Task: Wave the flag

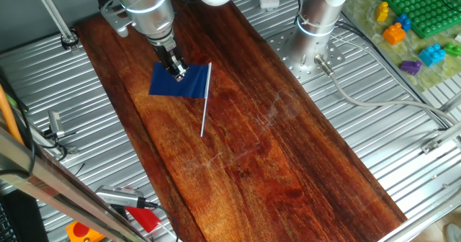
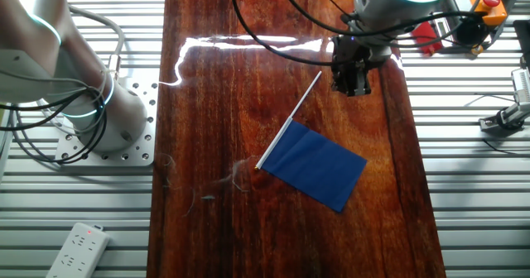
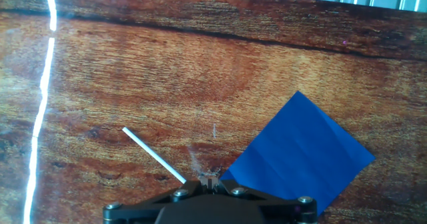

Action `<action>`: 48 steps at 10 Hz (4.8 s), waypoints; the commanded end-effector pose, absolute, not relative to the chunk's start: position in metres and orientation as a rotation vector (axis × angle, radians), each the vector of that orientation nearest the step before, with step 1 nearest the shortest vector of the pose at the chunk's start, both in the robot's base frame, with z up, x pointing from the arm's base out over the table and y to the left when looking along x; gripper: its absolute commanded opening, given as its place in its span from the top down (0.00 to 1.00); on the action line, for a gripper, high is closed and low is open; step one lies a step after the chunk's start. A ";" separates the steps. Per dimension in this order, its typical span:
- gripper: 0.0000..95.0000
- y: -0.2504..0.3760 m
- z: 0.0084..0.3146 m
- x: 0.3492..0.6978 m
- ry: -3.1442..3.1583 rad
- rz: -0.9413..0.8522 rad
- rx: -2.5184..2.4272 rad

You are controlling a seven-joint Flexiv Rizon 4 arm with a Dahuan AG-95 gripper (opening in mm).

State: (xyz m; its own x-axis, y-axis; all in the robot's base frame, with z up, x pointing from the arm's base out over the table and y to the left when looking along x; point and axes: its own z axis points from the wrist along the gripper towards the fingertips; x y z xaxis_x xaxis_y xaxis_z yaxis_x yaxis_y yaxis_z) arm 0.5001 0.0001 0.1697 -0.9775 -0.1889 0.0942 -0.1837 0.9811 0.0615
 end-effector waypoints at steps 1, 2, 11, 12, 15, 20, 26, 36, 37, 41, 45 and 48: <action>1.00 0.000 0.170 0.500 -3.025 -0.078 0.283; 1.00 0.000 0.170 0.500 -3.023 -0.078 0.282; 1.00 0.000 0.170 0.500 -3.018 -0.078 0.280; 1.00 0.000 0.170 0.500 -3.019 -0.080 0.281; 1.00 0.000 0.170 0.500 -3.020 -0.080 0.280; 1.00 -0.001 0.167 0.502 -3.004 -0.081 0.331; 1.00 -0.012 0.153 0.512 -2.995 -0.096 0.408; 1.00 -0.030 0.123 0.543 -2.960 -0.120 0.488; 1.00 -0.030 0.121 0.544 -2.958 -0.119 0.472; 1.00 -0.030 0.110 0.546 -2.959 -0.126 0.473; 1.00 -0.027 0.097 0.546 -2.955 -0.125 0.459; 1.00 -0.021 0.089 0.545 -2.955 -0.118 0.465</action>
State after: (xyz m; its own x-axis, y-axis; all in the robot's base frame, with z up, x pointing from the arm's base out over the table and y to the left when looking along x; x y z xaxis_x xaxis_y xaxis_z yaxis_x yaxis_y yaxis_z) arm 0.5445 -0.0207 0.0885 -0.9416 -0.3090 0.1339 -0.2971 0.9494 0.1020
